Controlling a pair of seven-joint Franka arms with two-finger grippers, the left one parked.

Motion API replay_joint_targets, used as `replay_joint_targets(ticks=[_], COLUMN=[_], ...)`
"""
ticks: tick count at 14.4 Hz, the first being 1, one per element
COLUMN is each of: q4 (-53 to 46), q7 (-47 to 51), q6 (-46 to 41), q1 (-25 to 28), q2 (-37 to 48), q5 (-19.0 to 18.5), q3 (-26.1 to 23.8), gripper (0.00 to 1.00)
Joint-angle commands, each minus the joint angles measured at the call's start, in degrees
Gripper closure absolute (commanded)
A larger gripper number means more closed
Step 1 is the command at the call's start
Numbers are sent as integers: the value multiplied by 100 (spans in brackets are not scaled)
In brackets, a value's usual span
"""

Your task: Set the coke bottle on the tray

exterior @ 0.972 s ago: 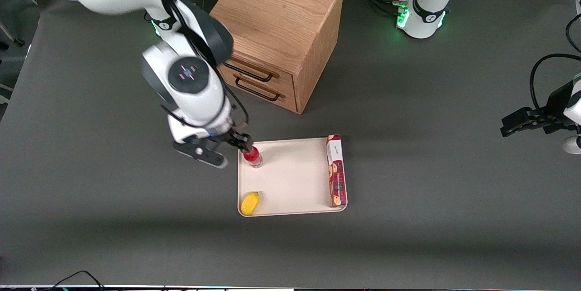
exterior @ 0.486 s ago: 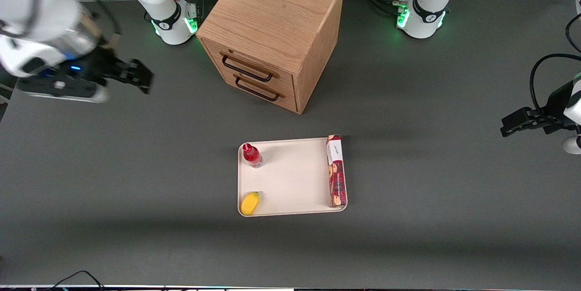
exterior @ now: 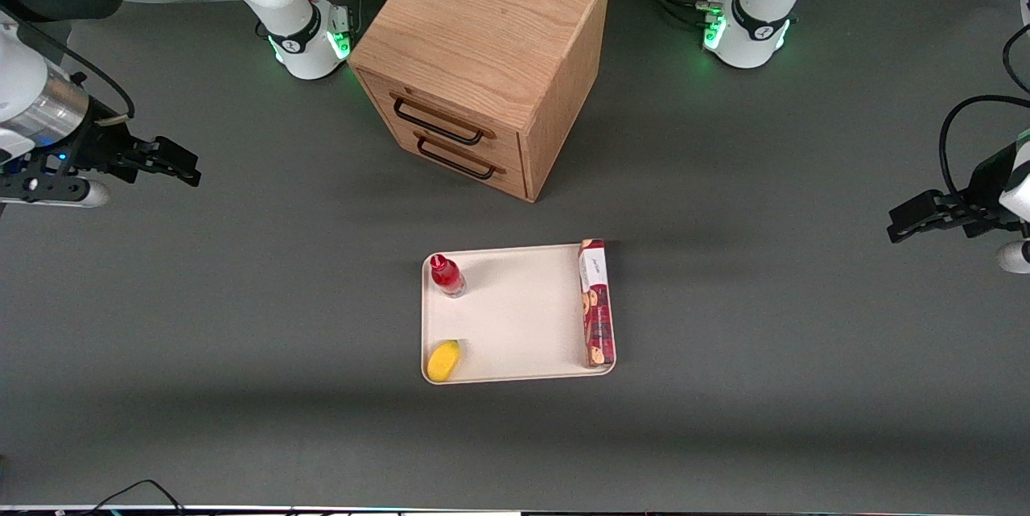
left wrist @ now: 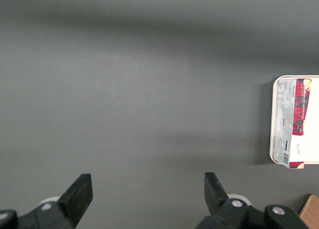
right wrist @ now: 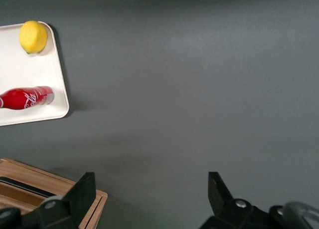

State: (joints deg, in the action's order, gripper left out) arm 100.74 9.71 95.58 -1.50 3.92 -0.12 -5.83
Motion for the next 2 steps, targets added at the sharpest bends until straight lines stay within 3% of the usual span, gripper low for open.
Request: replay_joint_targets(ticks=[1, 2], q4=[-289, -466], q7=[-74, -83], q6=[-143, -266], q1=[53, 53], q2=[-22, -119], q5=[153, 153], q3=[-24, -24], gripper=[0, 0])
